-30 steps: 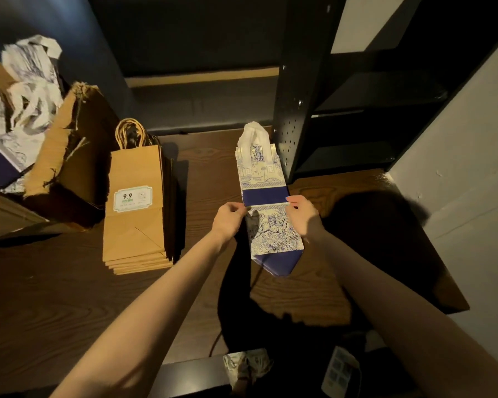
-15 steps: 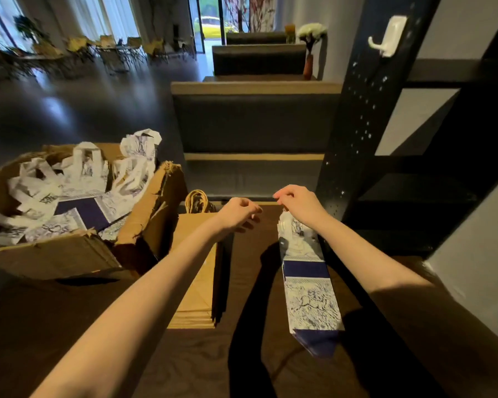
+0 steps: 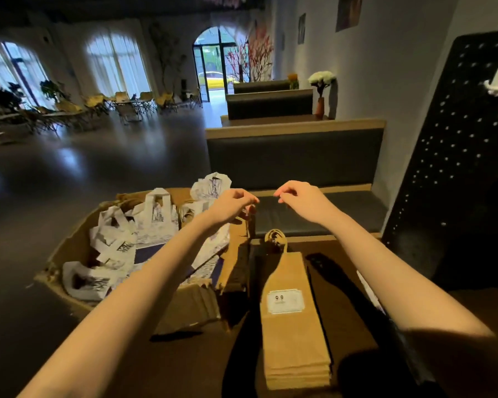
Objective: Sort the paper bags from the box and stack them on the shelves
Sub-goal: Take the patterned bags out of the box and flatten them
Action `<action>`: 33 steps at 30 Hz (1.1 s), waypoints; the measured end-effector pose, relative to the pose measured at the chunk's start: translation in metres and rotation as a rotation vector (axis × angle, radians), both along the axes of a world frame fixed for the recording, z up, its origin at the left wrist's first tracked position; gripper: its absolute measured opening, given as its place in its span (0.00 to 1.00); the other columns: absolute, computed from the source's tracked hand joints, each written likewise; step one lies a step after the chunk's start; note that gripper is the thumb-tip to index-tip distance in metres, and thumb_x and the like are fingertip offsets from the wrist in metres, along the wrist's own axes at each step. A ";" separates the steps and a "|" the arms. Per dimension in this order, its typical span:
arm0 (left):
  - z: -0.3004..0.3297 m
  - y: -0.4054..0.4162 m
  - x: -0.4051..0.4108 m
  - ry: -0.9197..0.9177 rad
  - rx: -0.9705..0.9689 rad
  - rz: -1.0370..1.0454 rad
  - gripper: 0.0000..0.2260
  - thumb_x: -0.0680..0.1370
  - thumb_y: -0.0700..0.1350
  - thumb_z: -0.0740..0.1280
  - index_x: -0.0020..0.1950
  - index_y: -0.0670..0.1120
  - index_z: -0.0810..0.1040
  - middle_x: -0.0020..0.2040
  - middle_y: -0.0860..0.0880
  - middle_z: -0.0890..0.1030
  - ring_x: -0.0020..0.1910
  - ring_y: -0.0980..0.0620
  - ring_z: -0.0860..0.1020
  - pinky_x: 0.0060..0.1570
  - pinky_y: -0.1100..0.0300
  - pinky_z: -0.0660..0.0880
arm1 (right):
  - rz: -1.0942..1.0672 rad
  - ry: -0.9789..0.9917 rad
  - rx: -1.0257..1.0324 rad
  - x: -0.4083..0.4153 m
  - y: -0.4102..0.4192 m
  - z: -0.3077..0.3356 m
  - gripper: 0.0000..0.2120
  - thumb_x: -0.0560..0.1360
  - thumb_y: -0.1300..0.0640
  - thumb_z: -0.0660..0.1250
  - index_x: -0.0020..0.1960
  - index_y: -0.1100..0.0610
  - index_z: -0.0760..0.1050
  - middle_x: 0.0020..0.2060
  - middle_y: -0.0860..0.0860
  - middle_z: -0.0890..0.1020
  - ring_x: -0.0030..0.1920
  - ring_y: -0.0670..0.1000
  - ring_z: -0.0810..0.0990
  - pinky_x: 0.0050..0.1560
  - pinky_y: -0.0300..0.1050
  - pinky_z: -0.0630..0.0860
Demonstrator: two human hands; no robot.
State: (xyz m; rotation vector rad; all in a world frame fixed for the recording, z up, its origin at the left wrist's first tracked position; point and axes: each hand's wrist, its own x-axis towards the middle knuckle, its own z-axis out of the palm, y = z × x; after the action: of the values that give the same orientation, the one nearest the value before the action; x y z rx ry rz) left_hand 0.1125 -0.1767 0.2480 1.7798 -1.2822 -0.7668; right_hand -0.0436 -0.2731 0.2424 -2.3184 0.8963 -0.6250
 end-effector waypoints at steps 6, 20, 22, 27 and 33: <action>-0.001 0.065 0.090 0.061 -0.109 0.032 0.09 0.81 0.42 0.58 0.46 0.44 0.76 0.38 0.47 0.78 0.35 0.53 0.75 0.34 0.64 0.71 | 0.013 0.061 0.059 0.076 0.063 -0.013 0.11 0.79 0.54 0.60 0.60 0.53 0.75 0.49 0.45 0.75 0.51 0.45 0.75 0.51 0.40 0.71; -0.054 0.115 0.199 0.070 -0.096 0.187 0.09 0.81 0.42 0.57 0.49 0.41 0.76 0.39 0.48 0.77 0.36 0.55 0.74 0.35 0.66 0.71 | 0.056 0.267 0.186 0.170 0.088 -0.057 0.09 0.78 0.57 0.61 0.55 0.57 0.76 0.47 0.49 0.78 0.48 0.50 0.77 0.51 0.46 0.75; -0.068 0.108 0.209 0.043 -0.079 0.235 0.08 0.80 0.41 0.59 0.46 0.42 0.76 0.42 0.45 0.78 0.39 0.52 0.76 0.37 0.61 0.72 | 0.048 0.249 0.200 0.179 0.081 -0.063 0.09 0.79 0.56 0.60 0.55 0.57 0.76 0.46 0.48 0.78 0.46 0.47 0.76 0.46 0.41 0.73; -0.112 0.084 0.235 -0.131 0.151 0.248 0.04 0.78 0.45 0.64 0.47 0.45 0.75 0.47 0.46 0.79 0.47 0.46 0.77 0.48 0.53 0.73 | -0.011 0.172 0.208 0.197 0.064 -0.082 0.08 0.79 0.56 0.58 0.52 0.50 0.76 0.48 0.54 0.81 0.45 0.51 0.78 0.43 0.44 0.74; -0.159 0.057 0.250 -0.367 0.472 0.126 0.27 0.73 0.55 0.71 0.64 0.40 0.68 0.62 0.43 0.73 0.59 0.43 0.73 0.56 0.51 0.73 | -0.013 0.097 0.281 0.207 0.048 -0.102 0.12 0.79 0.57 0.58 0.43 0.40 0.72 0.45 0.50 0.80 0.45 0.55 0.80 0.50 0.59 0.78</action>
State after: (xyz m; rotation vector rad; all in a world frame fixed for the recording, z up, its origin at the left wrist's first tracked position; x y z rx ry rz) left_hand 0.3628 -0.1201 0.0894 2.4474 -1.2706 -0.7341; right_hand 0.1634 -0.2246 0.1404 -2.1053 0.9772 -0.3670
